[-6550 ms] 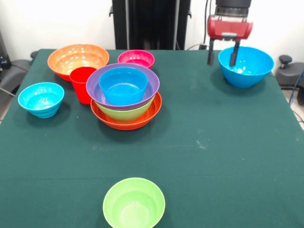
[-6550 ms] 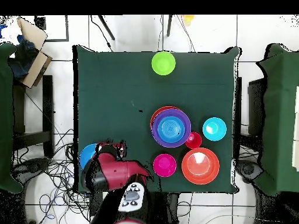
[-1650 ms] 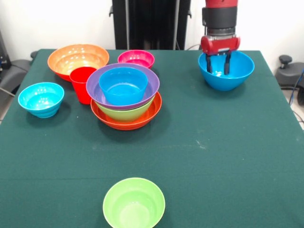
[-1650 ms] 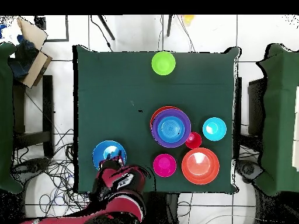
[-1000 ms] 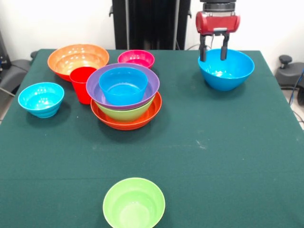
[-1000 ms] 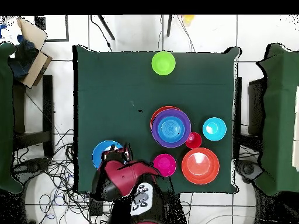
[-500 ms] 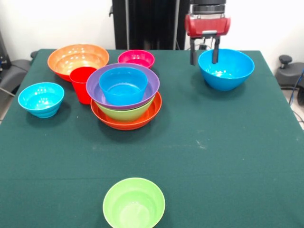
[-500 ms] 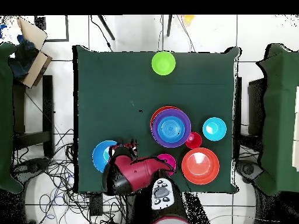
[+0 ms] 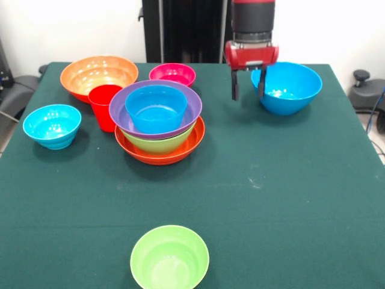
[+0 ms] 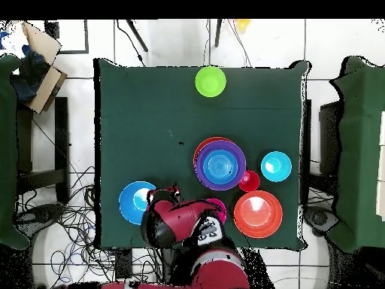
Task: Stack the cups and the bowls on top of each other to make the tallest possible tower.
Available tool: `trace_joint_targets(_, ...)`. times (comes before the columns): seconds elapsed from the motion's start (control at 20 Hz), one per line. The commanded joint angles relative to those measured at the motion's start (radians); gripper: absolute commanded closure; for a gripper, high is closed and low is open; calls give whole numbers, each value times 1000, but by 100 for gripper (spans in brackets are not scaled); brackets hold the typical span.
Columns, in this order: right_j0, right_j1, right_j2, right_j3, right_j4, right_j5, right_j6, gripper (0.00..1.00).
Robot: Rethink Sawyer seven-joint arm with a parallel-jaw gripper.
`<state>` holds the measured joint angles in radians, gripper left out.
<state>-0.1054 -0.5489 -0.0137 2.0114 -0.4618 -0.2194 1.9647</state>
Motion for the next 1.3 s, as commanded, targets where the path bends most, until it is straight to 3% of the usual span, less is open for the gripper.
trace_joint_targets(0.05, 60, 176, -5, -140, -36, -126, 54, 0)
trace_joint_targets(0.4, 89, 195, -29, -142, -23, -153, 62, 0)
trace_joint_targets(0.6, 91, 168, -27, -122, -27, -139, 69, 0)
trace_joint_targets(1.05, -16, -168, 122, 100, -40, 120, 69, 0)
trace_joint_targets(1.3, -69, -231, 191, 126, -23, 196, 45, 0)
